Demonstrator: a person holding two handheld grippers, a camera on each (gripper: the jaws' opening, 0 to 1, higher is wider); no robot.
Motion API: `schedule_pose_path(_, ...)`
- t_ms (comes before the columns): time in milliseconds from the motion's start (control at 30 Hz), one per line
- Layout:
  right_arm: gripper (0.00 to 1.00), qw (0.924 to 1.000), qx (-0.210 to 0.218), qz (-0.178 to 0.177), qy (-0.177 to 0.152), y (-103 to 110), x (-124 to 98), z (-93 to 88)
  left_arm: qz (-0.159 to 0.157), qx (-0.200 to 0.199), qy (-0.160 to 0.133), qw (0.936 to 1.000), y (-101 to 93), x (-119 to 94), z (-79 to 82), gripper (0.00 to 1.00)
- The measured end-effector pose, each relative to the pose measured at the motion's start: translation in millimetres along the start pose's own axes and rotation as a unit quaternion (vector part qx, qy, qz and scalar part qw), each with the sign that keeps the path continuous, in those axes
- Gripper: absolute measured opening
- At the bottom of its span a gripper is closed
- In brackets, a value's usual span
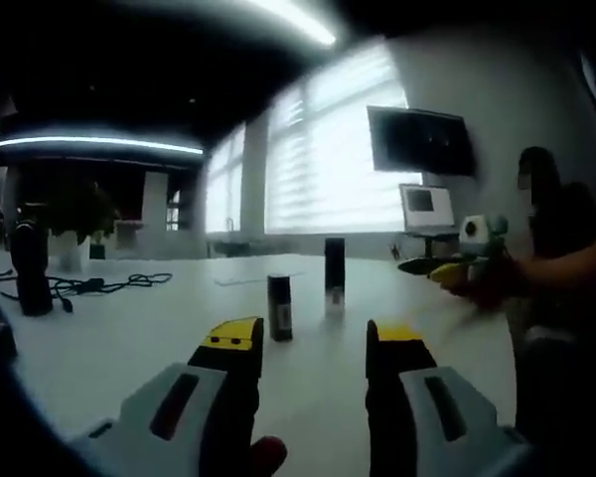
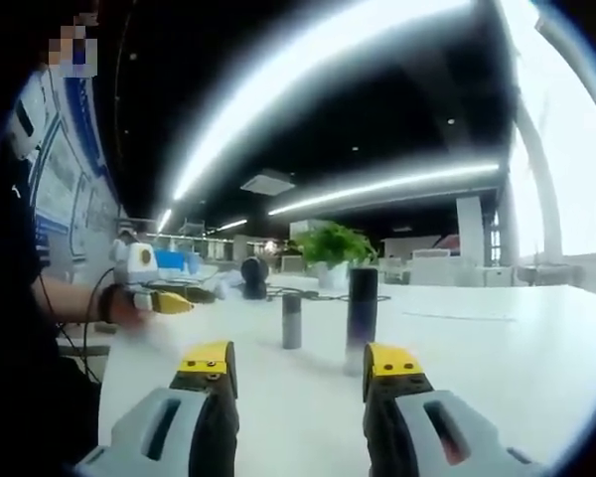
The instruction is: Pick up cosmetic bottle twist off cap place on table pick up cap screw tight cap place on table
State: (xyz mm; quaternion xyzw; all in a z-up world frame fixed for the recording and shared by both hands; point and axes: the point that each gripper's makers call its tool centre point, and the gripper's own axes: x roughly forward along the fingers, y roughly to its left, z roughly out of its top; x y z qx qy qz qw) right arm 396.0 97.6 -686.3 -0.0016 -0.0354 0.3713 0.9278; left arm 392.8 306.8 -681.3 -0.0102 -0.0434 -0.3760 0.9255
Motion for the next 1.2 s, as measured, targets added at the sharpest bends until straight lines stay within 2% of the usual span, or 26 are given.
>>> schedule_pose_path(1033,0.43,0.9999,0.003,-0.001,-0.011,-0.6,-1.6,3.3,0.001,-0.002,-0.005,1.0000,0.2,-1.9,1.0,0.31)
schedule_pose_path(1200,0.43,1.0000,-0.003,0.000,-0.005,0.3,-0.7,0.9,0.001,-0.001,-0.005,1.0000,-0.2,-2.0,0.9,0.31)
